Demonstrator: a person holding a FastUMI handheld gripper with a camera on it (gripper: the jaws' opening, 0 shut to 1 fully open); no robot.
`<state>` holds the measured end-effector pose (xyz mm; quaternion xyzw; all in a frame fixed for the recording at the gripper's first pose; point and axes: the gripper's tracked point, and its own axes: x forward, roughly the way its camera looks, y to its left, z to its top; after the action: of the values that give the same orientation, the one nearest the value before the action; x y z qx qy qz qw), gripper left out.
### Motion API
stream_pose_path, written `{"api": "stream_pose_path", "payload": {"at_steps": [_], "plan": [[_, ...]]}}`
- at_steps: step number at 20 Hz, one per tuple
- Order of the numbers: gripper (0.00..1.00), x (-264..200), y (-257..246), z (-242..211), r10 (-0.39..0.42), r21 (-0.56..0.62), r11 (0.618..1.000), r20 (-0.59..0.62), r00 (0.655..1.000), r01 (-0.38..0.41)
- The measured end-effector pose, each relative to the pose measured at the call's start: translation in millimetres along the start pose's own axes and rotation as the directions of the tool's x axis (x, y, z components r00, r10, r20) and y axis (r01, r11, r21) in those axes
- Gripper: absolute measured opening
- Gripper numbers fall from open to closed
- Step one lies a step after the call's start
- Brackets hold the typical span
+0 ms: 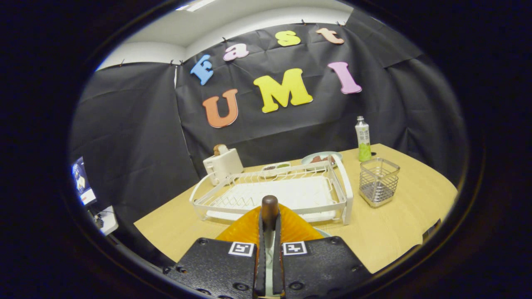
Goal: Take the plate from the dish rack, then take the spoon from the basket and place it into the plate.
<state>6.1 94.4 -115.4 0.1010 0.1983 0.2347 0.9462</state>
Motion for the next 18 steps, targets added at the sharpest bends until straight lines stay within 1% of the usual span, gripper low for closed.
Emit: {"api": "stream_pose_path", "payload": {"at_steps": [3, 5, 6, 7, 13, 14, 18], "plan": [[0.12, -1, -6, -1, -0.016, 0.006, 1.000, 0.006, 1.000, 0.016], [0.18, 0, -14, 4, -0.052, -0.024, 0.998, 0.027, 0.998, 0.053], [0.24, 0, -16, 8, -0.065, -0.038, 0.997, 0.043, 0.997, 0.067], [0.31, 1, -18, 11, -0.078, -0.045, 0.996, 0.059, 0.995, 0.081], [0.93, -1, -28, 35, -0.150, -0.094, 0.982, 0.156, 0.976, 0.166], [0.99, -3, -26, 39, -0.155, -0.105, 0.979, 0.176, 0.972, 0.175], [1.00, -13, -20, 53, -0.172, -0.146, 0.966, 0.240, 0.955, 0.211]]}}
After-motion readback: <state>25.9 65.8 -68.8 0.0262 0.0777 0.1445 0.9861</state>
